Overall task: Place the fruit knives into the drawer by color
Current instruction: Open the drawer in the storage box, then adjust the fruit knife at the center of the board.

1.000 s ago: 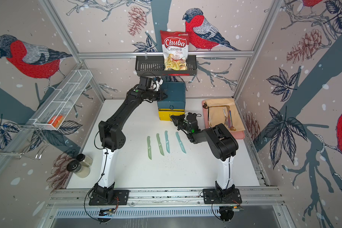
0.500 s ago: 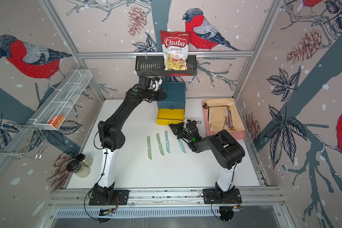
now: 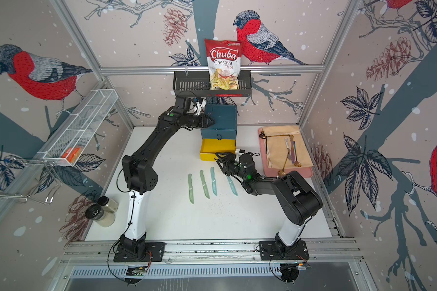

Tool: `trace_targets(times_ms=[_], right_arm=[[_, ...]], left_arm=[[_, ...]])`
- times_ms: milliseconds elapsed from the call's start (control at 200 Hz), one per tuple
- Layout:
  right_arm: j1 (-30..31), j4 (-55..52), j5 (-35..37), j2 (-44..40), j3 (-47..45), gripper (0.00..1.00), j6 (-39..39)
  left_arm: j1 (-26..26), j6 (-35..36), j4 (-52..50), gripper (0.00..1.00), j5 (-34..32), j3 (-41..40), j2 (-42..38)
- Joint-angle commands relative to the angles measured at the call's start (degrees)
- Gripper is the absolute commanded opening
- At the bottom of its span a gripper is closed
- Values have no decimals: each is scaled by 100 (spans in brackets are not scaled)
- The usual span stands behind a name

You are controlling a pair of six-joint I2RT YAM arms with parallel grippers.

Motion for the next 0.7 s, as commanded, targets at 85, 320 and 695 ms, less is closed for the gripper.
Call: trace_targets(times_ms=[85, 320, 695], right_arm=[[8, -1655, -399, -548, 362, 55, -1168], [40, -4734, -46, -1217, 1133, 56, -3373], [271, -7291, 1434, -1153, 1890, 55, -5647]], left_arm=[[23, -17, -363, 58, 130, -375, -459], [6, -135, 243, 71, 538, -2185, -1669], [11, -1028, 2299, 96, 1141, -5613, -3699]])
